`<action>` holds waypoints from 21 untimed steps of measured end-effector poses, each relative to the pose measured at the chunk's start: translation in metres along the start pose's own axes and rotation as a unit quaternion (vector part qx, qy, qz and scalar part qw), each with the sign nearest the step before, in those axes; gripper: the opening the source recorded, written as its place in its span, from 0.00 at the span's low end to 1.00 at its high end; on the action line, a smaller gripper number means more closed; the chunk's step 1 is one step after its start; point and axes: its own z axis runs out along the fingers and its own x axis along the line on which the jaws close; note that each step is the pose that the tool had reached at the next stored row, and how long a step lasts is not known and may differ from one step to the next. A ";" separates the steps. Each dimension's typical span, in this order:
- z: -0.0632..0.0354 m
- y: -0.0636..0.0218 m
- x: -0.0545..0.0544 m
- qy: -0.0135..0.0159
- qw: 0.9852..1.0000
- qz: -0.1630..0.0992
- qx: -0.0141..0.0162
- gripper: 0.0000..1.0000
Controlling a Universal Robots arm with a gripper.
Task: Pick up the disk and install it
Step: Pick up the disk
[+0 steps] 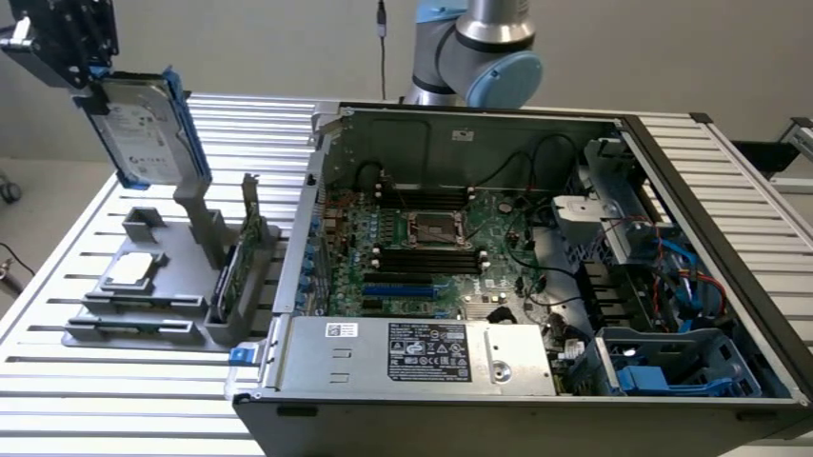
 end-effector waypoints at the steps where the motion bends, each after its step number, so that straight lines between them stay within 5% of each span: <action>1: -0.0042 -0.0045 0.000 0.000 1.000 0.000 0.000 0.33; 15: -0.0607 -0.0673 0.004 -0.001 1.000 0.000 0.000 0.33; 21: -0.0758 -0.0946 0.010 -0.001 1.000 0.000 -0.001 0.33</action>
